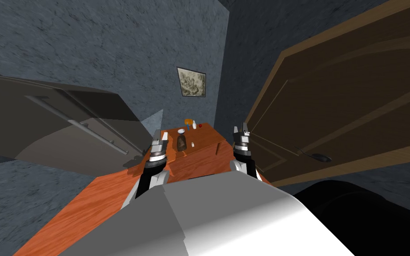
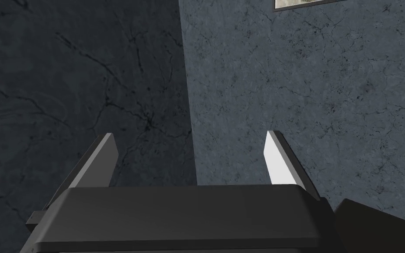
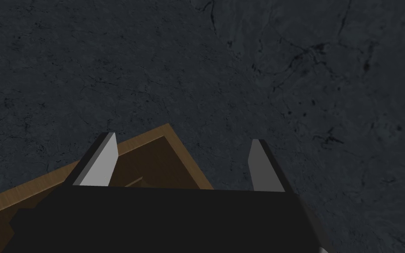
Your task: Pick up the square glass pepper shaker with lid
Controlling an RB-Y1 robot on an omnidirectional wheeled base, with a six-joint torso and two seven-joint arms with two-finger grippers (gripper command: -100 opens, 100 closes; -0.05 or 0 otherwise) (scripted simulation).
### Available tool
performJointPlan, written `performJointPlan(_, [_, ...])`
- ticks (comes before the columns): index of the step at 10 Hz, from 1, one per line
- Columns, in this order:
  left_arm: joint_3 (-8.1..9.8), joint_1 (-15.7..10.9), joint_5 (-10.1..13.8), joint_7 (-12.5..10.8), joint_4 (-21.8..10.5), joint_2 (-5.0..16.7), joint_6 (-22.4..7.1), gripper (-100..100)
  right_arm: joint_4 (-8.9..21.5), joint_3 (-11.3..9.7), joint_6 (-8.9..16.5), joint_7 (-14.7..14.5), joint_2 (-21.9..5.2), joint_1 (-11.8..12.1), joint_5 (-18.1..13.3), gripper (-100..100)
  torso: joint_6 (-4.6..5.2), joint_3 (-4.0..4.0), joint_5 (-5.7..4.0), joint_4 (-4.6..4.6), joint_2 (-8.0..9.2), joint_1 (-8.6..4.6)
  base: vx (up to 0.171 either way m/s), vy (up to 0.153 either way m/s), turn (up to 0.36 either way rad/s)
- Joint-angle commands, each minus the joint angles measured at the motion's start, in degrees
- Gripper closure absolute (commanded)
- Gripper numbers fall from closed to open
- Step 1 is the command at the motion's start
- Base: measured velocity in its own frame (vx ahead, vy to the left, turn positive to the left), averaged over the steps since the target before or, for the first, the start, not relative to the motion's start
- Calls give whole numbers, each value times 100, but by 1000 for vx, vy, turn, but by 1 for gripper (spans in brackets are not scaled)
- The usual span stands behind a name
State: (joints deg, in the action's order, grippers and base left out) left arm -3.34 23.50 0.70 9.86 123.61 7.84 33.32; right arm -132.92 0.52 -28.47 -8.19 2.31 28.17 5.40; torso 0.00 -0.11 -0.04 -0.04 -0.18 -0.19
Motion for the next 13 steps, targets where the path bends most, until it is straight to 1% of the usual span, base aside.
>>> performJointPlan(1, [29, -93, -22, 15, -165, 71, -15, -100, 0, 0, 0, 0, 0, 0, 0, 0, 0, 0, 0, 0, 0, 0, 27, -36, 5])
performJointPlan(6, [-73, -733, -414, 318, -1056, 401, -404, -100, 0, 0, 0, 0, 0, 0, 0, 0, 0, -3, 0, -1, -6, 1, 43, -46, 9])
performJointPlan(7, [-73, -733, -414, 318, -1097, 401, -404, -100, 0, 0, 0, 0, 0, 0, 0, 0, 0, -4, 0, -2, -7, 0, 34, -37, 4])
performJointPlan(10, [-122, -1140, -672, 522, -1657, 612, -676, -100, 0, 0, 0, 0, 0, 0, 0, 0, 0, 2, 0, 0, 3, 0, 33, -54, 3])
performJointPlan(11, [-122, -1140, -672, 522, -1754, 612, -676, -100, 0, 0, 0, 0, 0, 0, 0, 0, -1, 1, -1, 0, 2, -3, 45, -45, 5])
performJointPlan(12, [-133, -1273, -759, 591, -1911, 679, -773, -100, 0, 0, 0, 0, 0, 0, 0, 0, -1, 0, 0, 0, 0, 2, 48, -52, -6])
performJointPlan(13, [-133, -1273, -759, 591, -1993, 679, -773, -100, 0, 0, 0, 0, 0, 0, 0, 0, -1, -1, 0, -1, -2, 1, 33, -39, 0])
